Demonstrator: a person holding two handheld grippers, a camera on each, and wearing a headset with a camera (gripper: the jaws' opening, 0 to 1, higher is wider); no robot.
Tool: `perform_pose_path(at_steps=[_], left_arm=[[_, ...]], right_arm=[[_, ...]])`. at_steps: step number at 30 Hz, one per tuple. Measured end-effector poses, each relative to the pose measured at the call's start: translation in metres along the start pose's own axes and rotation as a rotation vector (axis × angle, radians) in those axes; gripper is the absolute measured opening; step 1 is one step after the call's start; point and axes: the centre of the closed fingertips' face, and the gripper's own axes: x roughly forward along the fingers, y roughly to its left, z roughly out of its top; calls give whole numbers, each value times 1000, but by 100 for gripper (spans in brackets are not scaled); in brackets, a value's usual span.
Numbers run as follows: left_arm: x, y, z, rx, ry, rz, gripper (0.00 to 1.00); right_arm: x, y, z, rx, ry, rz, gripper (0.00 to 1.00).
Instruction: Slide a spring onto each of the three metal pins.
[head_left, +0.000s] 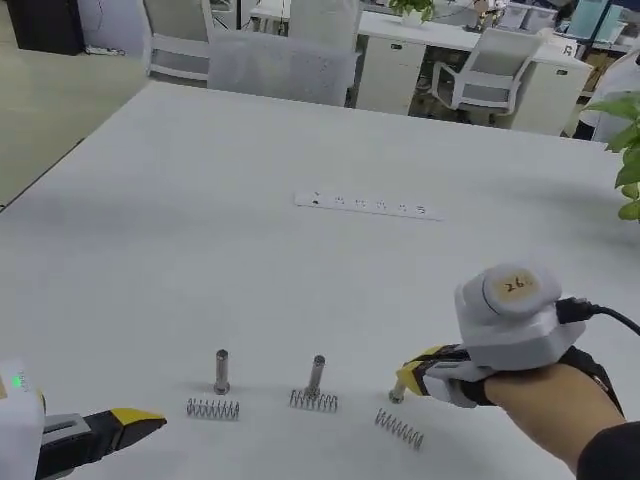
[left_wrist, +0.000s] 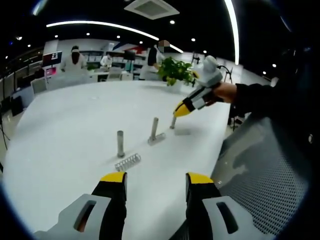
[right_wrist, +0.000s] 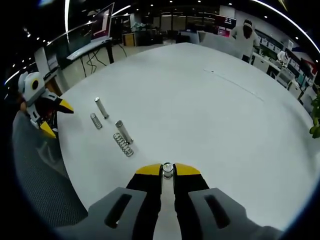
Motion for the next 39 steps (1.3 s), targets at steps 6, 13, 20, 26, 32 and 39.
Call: perform_pose_path(at_steps=[6,13,20,26,32,39], left_arm=[[0,0,-1,-1,0,-1,41],[1,0,-1,0,1,-1,41],[1,0,-1,-1,1,-1,41],[1,0,-1,1,2,-2,41],[1,0,-1,4,3,-3,42],[0,1,-1,5,0,0,42]], right_arm=[[-1,-1,1,-2,-10,-1,5],[-1,0,-1,-7,-11,1,8],[-4,1,-2,-13,-15,0,10],[-8,0,-8,-3,-14,-2,11],[-11,2,-12,-3,-15,-1,11],[-15,10,-18,-11,-14,23,14]])
